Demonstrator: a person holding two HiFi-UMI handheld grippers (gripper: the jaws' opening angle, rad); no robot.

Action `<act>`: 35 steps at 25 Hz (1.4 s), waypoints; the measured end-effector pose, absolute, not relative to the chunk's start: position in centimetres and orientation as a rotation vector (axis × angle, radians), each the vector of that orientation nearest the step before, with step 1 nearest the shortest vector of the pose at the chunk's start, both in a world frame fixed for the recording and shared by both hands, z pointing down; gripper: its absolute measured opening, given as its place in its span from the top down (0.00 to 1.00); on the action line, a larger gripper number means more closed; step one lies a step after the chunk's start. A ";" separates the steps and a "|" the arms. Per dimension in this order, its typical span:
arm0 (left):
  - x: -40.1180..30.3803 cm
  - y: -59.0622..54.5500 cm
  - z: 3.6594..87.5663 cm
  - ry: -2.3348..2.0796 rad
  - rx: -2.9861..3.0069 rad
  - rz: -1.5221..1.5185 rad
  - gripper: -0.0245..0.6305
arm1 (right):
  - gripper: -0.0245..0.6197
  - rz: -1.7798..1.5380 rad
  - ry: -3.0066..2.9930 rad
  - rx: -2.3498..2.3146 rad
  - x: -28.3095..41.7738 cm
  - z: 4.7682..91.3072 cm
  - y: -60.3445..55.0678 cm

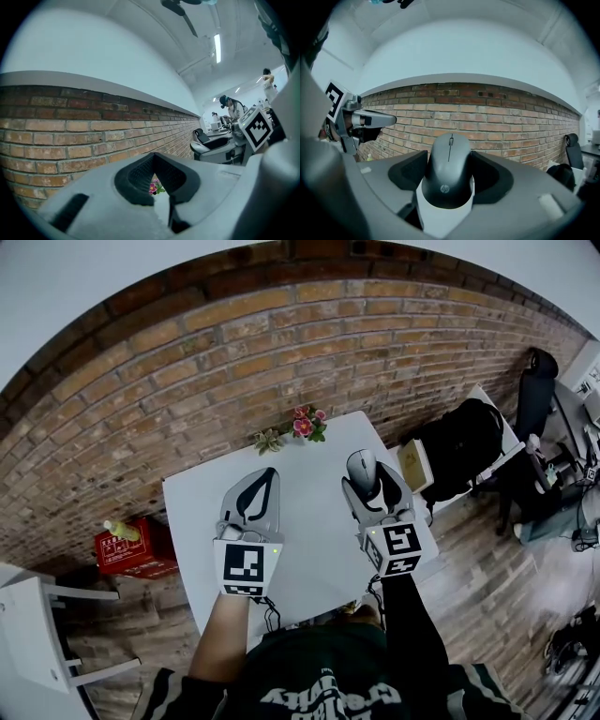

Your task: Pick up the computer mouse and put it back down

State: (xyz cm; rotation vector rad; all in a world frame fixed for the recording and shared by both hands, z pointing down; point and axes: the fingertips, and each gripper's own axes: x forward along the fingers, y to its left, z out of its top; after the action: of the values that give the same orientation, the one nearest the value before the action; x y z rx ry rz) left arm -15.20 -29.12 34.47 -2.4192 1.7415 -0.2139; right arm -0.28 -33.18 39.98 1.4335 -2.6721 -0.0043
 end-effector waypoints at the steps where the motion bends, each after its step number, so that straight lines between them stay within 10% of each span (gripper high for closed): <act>1: -15.2 -29.1 34.3 1.742 -2.415 -0.211 0.96 | 0.49 -0.020 -2.679 1.440 -0.2 39.4 -33.1; 35: -16.0 -27.8 32.0 1.782 -2.348 -0.184 0.96 | 0.49 -0.140 -2.766 1.545 2.1 33.6 -30.7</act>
State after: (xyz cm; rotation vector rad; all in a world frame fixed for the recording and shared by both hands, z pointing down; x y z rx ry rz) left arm -16.05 -27.77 31.97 -2.3479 1.7819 -0.1836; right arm 2.06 -30.75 33.62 1.5450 -2.7661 -0.1397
